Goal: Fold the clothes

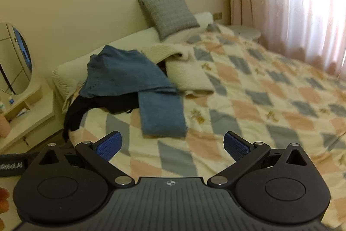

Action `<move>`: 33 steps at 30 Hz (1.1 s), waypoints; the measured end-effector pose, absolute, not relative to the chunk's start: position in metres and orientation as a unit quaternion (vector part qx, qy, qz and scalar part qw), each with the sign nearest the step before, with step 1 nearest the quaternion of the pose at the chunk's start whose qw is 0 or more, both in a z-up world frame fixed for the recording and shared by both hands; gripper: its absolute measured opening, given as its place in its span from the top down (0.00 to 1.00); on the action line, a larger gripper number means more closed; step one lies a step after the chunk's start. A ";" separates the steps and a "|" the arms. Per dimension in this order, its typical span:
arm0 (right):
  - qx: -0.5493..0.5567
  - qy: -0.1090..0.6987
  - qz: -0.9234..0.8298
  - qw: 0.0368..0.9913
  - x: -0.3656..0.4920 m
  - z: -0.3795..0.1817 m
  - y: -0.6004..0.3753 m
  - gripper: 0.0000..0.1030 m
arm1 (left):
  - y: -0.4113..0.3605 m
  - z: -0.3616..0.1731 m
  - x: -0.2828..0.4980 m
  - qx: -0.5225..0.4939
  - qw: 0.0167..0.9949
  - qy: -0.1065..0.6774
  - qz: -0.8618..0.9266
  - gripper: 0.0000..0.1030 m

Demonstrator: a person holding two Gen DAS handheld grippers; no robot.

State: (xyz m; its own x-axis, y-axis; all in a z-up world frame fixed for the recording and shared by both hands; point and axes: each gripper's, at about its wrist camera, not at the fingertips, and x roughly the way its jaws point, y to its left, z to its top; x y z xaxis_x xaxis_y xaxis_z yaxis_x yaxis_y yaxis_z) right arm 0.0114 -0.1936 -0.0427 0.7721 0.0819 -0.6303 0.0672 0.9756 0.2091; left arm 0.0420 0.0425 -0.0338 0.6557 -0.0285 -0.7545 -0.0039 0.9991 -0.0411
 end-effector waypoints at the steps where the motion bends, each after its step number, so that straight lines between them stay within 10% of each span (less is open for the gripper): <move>1: 0.120 0.342 0.007 0.932 0.014 -0.045 -0.196 0.00 | 0.045 -0.036 0.046 -0.023 0.908 0.418 -0.005 0.01; 33: 0.252 0.458 -0.073 0.849 0.239 -0.137 -0.198 0.00 | 0.048 -0.103 0.318 0.074 0.857 0.502 -0.085 0.01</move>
